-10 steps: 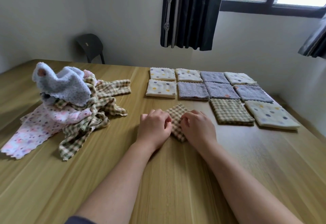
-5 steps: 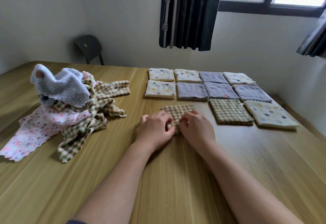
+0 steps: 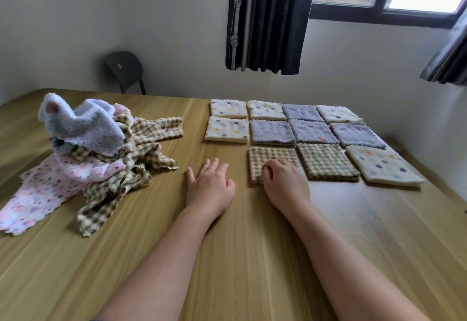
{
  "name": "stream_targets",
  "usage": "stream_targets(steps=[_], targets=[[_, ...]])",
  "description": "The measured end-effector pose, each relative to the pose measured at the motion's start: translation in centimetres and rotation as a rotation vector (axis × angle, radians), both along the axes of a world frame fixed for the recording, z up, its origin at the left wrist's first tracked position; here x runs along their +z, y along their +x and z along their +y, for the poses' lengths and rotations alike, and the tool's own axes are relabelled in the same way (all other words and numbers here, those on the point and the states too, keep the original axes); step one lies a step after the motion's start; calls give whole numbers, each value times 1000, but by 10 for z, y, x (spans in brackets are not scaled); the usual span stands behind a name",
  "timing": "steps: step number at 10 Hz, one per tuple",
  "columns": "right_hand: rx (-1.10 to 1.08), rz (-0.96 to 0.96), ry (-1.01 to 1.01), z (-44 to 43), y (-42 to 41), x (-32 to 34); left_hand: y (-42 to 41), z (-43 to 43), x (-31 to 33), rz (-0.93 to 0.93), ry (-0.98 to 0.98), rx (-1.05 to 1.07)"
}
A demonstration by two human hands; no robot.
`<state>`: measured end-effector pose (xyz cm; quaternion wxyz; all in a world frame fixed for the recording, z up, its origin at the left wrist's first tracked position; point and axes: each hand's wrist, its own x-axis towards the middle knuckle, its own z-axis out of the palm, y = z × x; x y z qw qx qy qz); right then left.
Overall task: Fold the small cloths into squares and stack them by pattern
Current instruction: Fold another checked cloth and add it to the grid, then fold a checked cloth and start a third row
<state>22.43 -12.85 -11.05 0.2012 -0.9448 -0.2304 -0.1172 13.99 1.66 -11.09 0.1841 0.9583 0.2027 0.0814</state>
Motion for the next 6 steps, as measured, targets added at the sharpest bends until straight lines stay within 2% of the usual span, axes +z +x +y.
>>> stream_targets(steps=[6], targets=[[111, 99, -39, -11, 19, -4, -3, -3, 1, -2, 14, -20]])
